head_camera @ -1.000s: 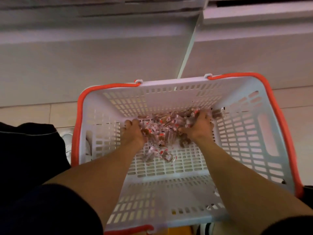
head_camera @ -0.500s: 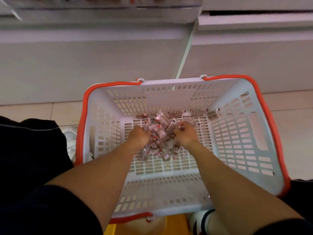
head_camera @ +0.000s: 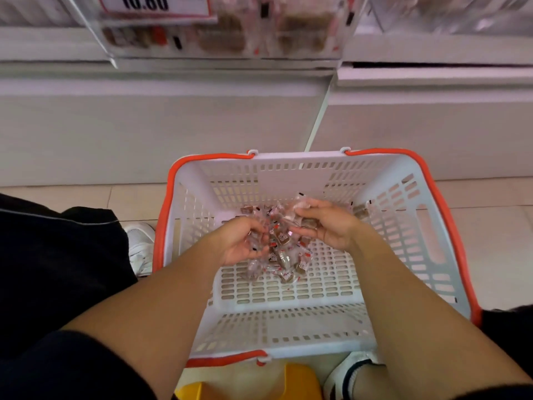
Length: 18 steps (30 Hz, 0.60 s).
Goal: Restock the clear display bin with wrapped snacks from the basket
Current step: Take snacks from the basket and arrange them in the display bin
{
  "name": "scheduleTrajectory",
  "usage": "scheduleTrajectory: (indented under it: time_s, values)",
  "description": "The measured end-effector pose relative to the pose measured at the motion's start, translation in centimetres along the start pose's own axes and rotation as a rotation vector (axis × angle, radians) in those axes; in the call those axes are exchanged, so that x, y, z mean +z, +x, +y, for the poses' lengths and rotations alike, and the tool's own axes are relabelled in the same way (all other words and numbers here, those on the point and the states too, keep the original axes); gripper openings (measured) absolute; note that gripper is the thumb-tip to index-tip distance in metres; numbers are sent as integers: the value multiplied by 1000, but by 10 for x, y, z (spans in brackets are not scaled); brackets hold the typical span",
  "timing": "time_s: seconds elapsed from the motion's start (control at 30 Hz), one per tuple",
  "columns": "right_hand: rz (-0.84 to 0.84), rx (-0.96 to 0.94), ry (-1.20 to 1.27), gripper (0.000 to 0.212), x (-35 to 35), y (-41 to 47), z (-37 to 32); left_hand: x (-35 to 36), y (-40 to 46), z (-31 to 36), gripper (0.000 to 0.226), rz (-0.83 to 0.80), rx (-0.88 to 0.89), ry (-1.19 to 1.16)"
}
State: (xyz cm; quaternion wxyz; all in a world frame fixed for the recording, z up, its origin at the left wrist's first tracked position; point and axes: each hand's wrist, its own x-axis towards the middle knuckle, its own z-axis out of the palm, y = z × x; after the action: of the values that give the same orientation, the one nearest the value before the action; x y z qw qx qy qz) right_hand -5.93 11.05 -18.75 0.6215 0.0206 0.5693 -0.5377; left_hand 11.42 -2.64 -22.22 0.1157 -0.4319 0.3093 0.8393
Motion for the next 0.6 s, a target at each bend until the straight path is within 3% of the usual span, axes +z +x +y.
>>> scheduleTrajectory:
  time_s: [0.13,0.3,0.5,0.6]
  values:
    - [-51,-73,-35,35,16,-33,-32,20,-29,30,31,-195,24,-20]
    - [-122,-242,-246,48,50,-87,-65,48,-81,59,38,-321,90,-5]
    - [-160,-501,-411,34,102,-146,-104,78,-175,121,38,-410,119,348]
    - [-69,-715,-478,38,124,-167,-120,92,-224,144,36,-356,205,540]
